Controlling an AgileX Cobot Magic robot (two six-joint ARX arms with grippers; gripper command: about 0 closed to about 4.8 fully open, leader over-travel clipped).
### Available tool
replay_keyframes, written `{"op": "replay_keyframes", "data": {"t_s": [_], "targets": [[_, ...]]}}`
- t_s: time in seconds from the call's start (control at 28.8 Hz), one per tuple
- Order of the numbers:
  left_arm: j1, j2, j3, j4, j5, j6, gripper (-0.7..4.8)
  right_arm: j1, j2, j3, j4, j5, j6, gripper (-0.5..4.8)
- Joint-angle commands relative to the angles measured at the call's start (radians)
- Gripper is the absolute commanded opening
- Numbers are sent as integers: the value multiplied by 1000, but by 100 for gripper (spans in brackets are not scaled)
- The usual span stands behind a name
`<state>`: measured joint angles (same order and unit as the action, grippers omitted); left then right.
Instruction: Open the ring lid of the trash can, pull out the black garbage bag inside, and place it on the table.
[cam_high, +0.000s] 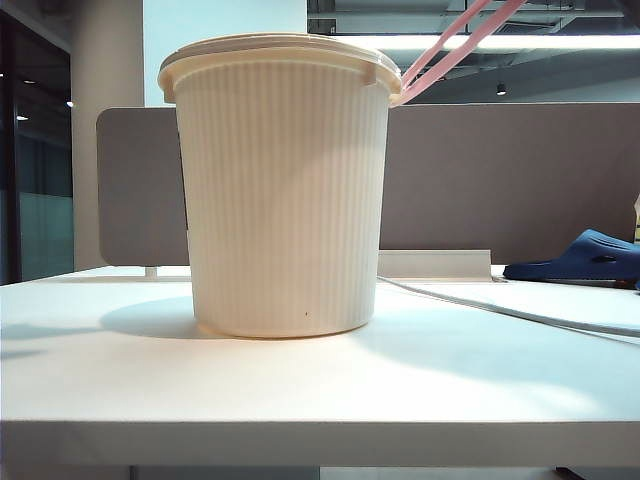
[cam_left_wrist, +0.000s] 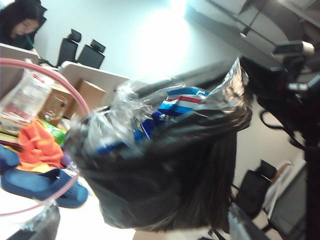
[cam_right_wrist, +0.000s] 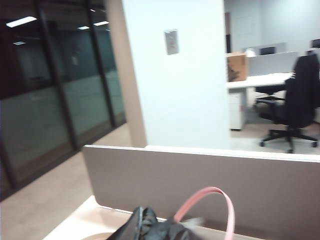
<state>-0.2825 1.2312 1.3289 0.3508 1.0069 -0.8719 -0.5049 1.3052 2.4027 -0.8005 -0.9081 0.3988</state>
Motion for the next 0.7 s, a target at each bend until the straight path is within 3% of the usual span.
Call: {"op": "replay_keyframes", "data": {"t_s": [0.03,0.31,0.7], "targets": [[-2,-5,3,8,3,4,435,4,-27,4,-11,29,-41,-1],[-15,-12,3,-5,5,5,435,3,-69,4,-21,63,-41,-1],[-16,-17,3,-6,11,6,435,3,-109,5,-145,227,-150,-1]]}}
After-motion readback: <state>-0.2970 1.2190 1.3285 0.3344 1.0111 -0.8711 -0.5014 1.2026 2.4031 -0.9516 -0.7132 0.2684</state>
